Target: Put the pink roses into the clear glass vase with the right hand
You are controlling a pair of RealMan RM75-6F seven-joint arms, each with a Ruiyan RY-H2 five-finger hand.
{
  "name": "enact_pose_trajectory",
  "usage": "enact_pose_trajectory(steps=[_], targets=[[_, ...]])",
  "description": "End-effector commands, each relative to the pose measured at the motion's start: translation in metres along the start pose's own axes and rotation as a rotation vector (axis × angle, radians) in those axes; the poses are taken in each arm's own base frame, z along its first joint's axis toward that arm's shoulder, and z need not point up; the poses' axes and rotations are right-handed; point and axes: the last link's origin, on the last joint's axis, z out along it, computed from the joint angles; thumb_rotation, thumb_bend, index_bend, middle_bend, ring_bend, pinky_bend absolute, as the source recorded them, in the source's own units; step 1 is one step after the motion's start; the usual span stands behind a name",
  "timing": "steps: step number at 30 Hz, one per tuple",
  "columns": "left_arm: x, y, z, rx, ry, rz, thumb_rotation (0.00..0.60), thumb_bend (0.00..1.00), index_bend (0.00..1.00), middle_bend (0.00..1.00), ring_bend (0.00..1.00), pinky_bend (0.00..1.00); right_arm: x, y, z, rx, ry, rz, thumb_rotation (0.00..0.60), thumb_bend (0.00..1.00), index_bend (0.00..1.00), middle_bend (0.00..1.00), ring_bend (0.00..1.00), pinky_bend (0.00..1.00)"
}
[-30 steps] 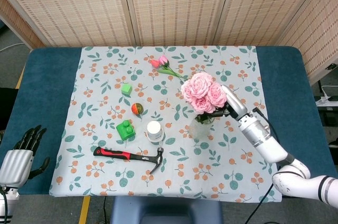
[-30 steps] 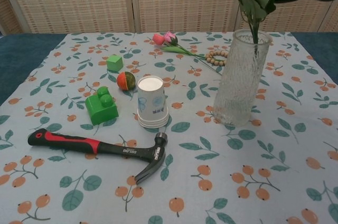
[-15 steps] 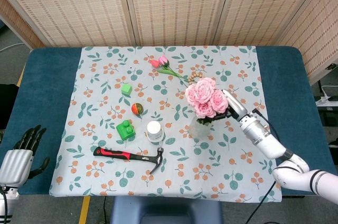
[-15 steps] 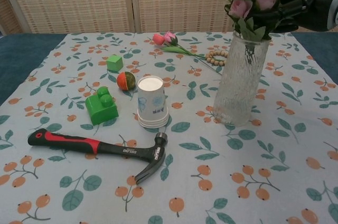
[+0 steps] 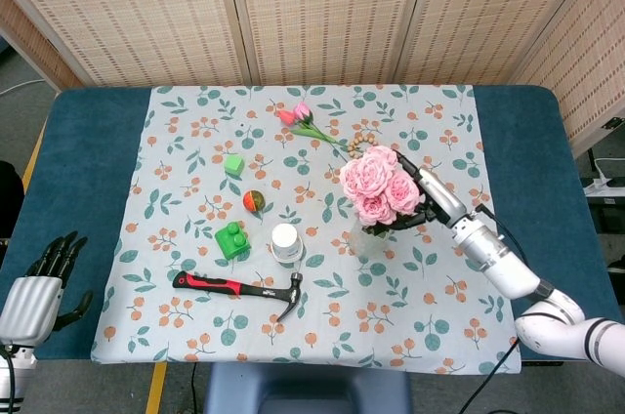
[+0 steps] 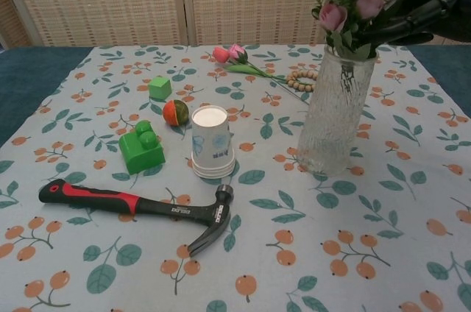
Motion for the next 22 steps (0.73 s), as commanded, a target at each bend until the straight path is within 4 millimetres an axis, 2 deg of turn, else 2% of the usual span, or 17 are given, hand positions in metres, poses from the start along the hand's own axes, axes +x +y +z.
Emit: enact_pose_trajectory(steps=[1, 6, 8, 9, 12, 13, 14, 15, 16, 17, 18, 20, 22], targets=[[0.000, 0.000, 0.000, 0.000, -0.001, -0.001, 0.600, 0.37, 0.01, 0.02, 0.05, 0.29, 0.006, -0.004, -0.024, 0.010, -0.004, -0.084, 0.600, 0.00, 0.00, 0.97, 0.97, 1.00], [-0.001, 0.000, 0.001, -0.003, -0.006, 0.000, 0.600, 0.37, 0.01, 0.02, 0.05, 0.29, 0.017, -0.008, -0.071, 0.025, 0.015, -0.122, 0.600, 0.00, 0.00, 0.97, 0.96, 1.00], [-0.002, -0.001, 0.001, -0.001, -0.009, 0.000, 0.600, 0.37, 0.01, 0.02, 0.05, 0.29, 0.025, -0.003, -0.098, -0.008, 0.038, -0.177, 0.600, 0.00, 0.00, 0.97, 0.96, 1.00], [-0.002, -0.001, 0.002, 0.000, -0.010, -0.001, 0.600, 0.37, 0.01, 0.02, 0.05, 0.29, 0.029, 0.001, -0.111, -0.039, 0.055, -0.227, 0.600, 0.00, 0.04, 0.97, 0.96, 1.00], [-0.003, -0.002, 0.002, 0.004, -0.014, 0.001, 0.600, 0.37, 0.01, 0.02, 0.05, 0.29, 0.039, 0.021, -0.152, -0.179, 0.218, -0.446, 0.600, 0.00, 0.35, 0.96, 0.92, 0.99], [-0.003, -0.002, 0.002, 0.006, -0.014, 0.002, 0.600, 0.37, 0.01, 0.02, 0.05, 0.29, 0.040, 0.032, -0.165, -0.246, 0.305, -0.570, 0.600, 0.00, 0.44, 0.93, 0.87, 0.97], [-0.003, -0.002, 0.002, 0.007, -0.013, 0.002, 0.600, 0.37, 0.01, 0.02, 0.05, 0.29, 0.040, 0.040, -0.174, -0.307, 0.374, -0.660, 0.600, 0.00, 0.46, 0.89, 0.82, 0.96], [-0.003, -0.003, 0.002, 0.008, -0.011, 0.002, 0.600, 0.37, 0.01, 0.02, 0.05, 0.29, 0.038, 0.049, -0.181, -0.377, 0.436, -0.737, 0.600, 0.00, 0.45, 0.80, 0.73, 0.92], [-0.002, -0.002, 0.002, 0.008, -0.009, 0.002, 0.600, 0.37, 0.01, 0.02, 0.05, 0.29, 0.034, 0.061, -0.187, -0.462, 0.496, -0.827, 0.600, 0.00, 0.41, 0.65, 0.60, 0.86], [-0.002, -0.002, 0.002, 0.008, -0.007, 0.003, 0.600, 0.37, 0.01, 0.02, 0.05, 0.29, 0.031, 0.069, -0.190, -0.514, 0.523, -0.881, 0.600, 0.00, 0.37, 0.56, 0.51, 0.81], [-0.002, -0.002, 0.002, 0.009, -0.006, 0.004, 0.600, 0.37, 0.01, 0.02, 0.05, 0.29, 0.026, 0.075, -0.190, -0.547, 0.541, -0.897, 0.600, 0.00, 0.32, 0.43, 0.38, 0.73], [-0.002, -0.001, 0.002, 0.007, -0.001, 0.006, 0.600, 0.37, 0.01, 0.02, 0.05, 0.29, 0.017, 0.078, -0.182, -0.534, 0.488, -0.920, 0.600, 0.00, 0.21, 0.26, 0.19, 0.59], [-0.002, -0.001, 0.002, 0.005, -0.002, 0.013, 0.600, 0.37, 0.01, 0.02, 0.05, 0.29, 0.012, 0.077, -0.182, -0.487, 0.471, -0.901, 0.600, 0.00, 0.12, 0.16, 0.07, 0.47]])
